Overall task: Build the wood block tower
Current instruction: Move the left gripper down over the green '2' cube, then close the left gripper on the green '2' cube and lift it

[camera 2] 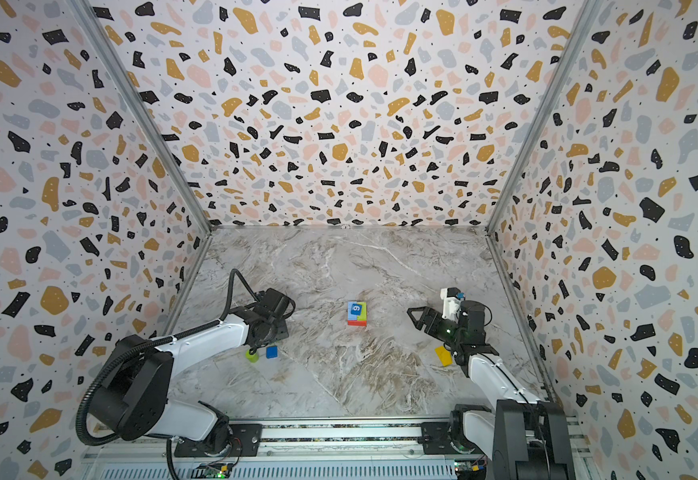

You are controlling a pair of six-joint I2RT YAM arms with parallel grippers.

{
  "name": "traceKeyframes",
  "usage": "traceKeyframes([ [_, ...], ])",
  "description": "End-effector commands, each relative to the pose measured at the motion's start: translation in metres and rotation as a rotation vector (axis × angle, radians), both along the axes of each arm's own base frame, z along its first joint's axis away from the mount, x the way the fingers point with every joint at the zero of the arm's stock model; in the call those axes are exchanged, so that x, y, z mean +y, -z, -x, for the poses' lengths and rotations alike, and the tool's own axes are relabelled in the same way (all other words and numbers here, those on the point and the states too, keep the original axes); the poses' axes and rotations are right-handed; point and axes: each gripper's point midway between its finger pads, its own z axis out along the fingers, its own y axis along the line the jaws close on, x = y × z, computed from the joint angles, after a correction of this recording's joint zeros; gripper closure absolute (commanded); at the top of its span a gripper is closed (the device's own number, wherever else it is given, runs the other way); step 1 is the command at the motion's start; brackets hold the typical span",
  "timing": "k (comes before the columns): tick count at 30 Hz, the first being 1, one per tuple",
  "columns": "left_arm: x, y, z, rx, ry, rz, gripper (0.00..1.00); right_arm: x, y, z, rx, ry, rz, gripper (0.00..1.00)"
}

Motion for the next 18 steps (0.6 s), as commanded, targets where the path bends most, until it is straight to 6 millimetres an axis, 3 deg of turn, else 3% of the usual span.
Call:
traceKeyframes([
  [1, 0.001, 0.005, -0.002, -0.004, -0.014, 0.008, 0.4, 0.004, -0.011, -0.004, -0.039, -0.023, -0.001, 0.16],
  [18, 0.008, 0.018, 0.004, 0.015, -0.017, 0.002, 0.46, 0.004, -0.006, -0.004, -0.024, -0.023, -0.009, 0.17],
])
